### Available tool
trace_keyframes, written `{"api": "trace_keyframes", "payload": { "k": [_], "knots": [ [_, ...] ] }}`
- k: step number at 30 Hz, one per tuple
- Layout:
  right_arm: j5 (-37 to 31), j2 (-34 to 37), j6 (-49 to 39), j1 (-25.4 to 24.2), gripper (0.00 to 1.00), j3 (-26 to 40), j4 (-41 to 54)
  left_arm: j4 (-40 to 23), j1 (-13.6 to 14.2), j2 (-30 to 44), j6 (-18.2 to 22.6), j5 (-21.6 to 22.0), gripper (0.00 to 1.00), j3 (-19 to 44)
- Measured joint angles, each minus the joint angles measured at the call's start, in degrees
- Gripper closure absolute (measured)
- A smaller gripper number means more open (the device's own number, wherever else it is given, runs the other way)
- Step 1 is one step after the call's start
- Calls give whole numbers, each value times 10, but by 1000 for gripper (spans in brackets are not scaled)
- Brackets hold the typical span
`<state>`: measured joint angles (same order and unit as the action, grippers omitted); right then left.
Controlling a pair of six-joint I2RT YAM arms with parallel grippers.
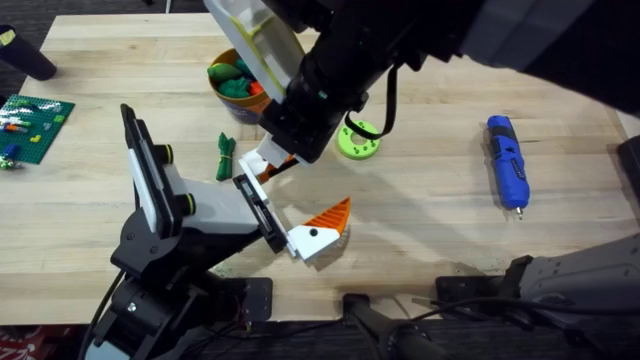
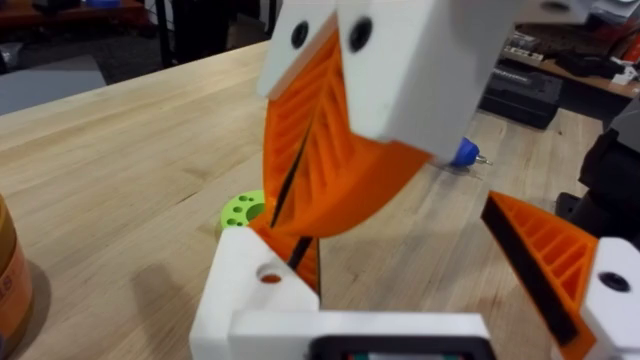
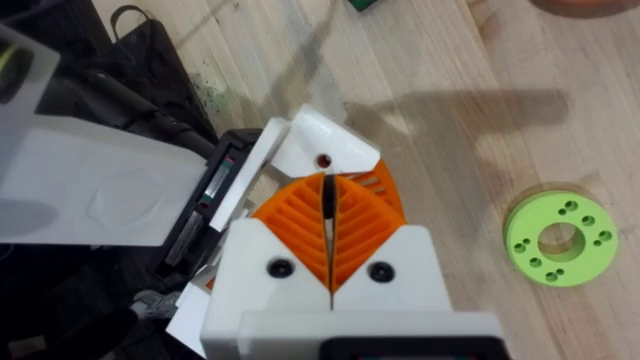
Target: Pick up the gripper from the table and insert it into the empty holder that is missing its gripper. Then pick up a screw, insert it into the mounting hole, and use the screwdriver to tighten it. Finally, clean up the table by picking up the vegetable and placing it into the bucket.
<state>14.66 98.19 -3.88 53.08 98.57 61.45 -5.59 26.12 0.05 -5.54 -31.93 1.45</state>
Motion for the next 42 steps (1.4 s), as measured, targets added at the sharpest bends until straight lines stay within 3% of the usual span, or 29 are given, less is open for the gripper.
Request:
{"api": "trace_keyframes", "payload": {
  "k": [42],
  "knots": [
    [-1, -23, 0, 16, 995, 43, 22, 1, 0, 0, -3, 2, 17, 0]
  ]
}}
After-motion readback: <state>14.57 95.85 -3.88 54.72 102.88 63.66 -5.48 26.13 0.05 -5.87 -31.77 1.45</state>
